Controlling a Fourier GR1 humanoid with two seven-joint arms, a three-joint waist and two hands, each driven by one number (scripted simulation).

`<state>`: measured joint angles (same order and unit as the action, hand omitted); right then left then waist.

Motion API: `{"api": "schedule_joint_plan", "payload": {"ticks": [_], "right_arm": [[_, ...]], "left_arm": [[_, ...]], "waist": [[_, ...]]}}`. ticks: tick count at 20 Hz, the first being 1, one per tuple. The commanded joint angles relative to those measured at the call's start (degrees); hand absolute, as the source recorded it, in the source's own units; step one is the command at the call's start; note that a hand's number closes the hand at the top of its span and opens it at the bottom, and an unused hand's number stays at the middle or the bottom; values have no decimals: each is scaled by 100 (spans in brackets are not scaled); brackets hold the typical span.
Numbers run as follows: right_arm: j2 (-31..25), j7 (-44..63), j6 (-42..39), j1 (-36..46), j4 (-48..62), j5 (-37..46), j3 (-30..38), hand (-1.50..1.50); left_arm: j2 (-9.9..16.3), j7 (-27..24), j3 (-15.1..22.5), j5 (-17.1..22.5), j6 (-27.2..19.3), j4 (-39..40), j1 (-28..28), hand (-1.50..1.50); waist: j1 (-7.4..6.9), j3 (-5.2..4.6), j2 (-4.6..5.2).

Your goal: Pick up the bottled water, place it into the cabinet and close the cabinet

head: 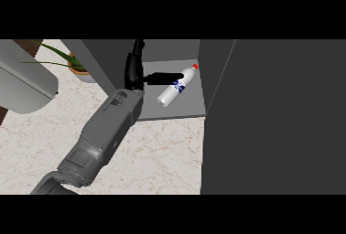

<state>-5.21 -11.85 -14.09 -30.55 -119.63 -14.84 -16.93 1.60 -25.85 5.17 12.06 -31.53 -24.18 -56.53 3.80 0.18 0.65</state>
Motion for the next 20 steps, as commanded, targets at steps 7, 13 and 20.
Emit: {"api": "schedule_joint_plan", "payload": {"ticks": [7, 13, 20], "right_arm": [[-89, 43, 52, -234, -333, 58, -52, -150], [24, 223, 299, -178, -365, 61, -43, -150], [16, 351, 451, -323, -631, 156, -142, -150]], "left_arm": [[298, -1096, -561, 407, 1501, 24, 63, -150], [20, -1150, -253, 503, 1576, -705, 659, -150], [59, -565, 184, 815, 1923, -2032, 1490, -150]], "waist": [[-252, -22, -37], [-439, -19, -96], [-553, -19, -136]]}}
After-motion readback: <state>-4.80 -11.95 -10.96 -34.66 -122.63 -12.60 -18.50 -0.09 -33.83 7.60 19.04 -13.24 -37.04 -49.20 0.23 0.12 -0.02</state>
